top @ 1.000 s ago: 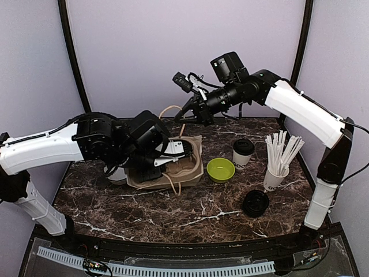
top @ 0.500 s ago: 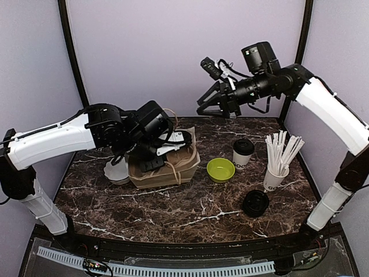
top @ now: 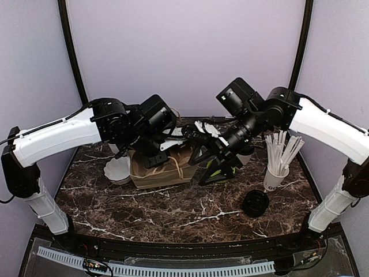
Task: Pack the takeout coffee
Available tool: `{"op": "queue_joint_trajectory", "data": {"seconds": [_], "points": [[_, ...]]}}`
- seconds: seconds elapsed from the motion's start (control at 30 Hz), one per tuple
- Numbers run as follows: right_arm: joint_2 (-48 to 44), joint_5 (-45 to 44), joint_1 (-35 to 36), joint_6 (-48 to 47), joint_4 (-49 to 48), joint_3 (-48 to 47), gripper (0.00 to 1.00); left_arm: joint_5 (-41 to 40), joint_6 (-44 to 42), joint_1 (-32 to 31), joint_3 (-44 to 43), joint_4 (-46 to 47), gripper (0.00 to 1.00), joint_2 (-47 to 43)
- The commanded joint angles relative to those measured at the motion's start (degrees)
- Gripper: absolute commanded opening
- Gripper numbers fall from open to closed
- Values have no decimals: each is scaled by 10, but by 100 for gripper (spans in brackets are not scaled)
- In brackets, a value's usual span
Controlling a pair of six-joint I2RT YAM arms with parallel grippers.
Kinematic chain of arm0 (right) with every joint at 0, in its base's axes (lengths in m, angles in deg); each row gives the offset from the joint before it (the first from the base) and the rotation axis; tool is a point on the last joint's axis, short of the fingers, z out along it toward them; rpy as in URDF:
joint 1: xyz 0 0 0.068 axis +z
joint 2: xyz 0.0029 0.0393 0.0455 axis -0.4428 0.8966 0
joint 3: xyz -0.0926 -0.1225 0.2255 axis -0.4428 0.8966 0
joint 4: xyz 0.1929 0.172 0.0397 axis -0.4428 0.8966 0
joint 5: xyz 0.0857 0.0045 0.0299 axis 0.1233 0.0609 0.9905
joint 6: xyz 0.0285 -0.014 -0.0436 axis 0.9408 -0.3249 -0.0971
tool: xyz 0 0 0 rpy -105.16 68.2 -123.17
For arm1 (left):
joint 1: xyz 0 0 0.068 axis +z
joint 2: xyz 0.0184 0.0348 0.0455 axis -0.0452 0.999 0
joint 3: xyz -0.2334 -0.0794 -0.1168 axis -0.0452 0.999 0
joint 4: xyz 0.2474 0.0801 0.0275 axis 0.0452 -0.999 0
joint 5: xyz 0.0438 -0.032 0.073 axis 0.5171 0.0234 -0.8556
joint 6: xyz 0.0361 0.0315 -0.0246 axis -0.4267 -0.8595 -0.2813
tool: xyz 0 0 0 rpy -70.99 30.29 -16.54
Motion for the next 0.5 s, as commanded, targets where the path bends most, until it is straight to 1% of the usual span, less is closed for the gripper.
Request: {"op": "queue_joint_trajectory", "data": {"seconds": [0.0,0.17,0.2,0.23,0.27,0.33,0.37,0.4,0.47], "points": [[14,-60,40,44,-50,-13,75,15,13,3,-16,-29,24,-7],[39,-113,64,111,-97,-30,73,22,20,4,-12,-34,24,-11],[44,-126,65,131,-111,-34,72,24,20,4,-12,-35,24,-11],[51,-142,65,146,-122,-39,69,25,21,4,-12,-36,24,-12],[58,-152,65,154,-123,-46,64,27,21,4,-12,-36,24,-13],[72,-169,65,158,-116,-56,28,28,22,4,-11,-37,24,-18],[74,-171,65,150,-112,-56,12,27,22,4,-11,-37,24,-19],[73,-170,65,141,-110,-50,1,28,22,4,-9,-39,24,-24],[63,-163,65,114,-107,-28,0,26,21,4,-5,-41,24,-32]]}}
